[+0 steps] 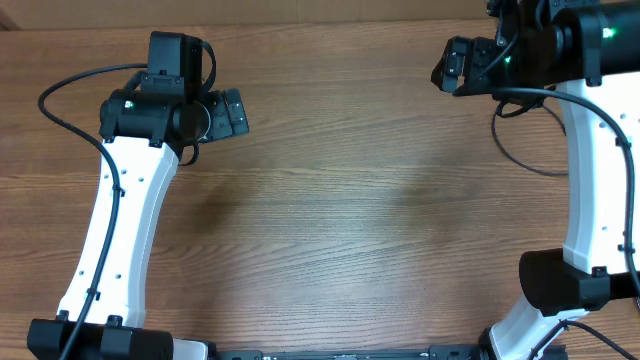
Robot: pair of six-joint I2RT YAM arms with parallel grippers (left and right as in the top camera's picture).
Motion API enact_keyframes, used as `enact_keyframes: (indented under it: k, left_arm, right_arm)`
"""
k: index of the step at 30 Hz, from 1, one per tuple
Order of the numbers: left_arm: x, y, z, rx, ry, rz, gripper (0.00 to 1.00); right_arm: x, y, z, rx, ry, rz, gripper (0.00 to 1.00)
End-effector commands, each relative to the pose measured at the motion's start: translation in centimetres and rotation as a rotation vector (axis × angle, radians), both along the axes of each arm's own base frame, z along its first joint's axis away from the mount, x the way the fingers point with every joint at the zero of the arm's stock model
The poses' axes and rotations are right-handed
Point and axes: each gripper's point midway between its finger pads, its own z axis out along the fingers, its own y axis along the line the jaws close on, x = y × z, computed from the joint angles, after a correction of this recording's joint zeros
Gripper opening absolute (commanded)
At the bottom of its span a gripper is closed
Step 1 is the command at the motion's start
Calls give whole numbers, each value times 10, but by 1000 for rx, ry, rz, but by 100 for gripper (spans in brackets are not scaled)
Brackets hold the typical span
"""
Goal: Untangle cables
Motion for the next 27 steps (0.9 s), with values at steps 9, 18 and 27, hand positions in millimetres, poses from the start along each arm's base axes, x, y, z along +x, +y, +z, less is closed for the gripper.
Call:
enact_keyframes:
  k: [9, 18, 27]
  left_arm:
    - [1, -1, 1, 5, -2, -12, 100]
    - [-3, 0, 6, 36, -9, -64, 100]
    - [7, -37, 51, 53, -360, -438, 100]
  right_arm:
    - [-3, 0, 5, -1, -18, 11, 100]
    - [-3, 0, 5, -1, -18, 11, 100]
    - [-3, 0, 5, -1, -18, 11, 100]
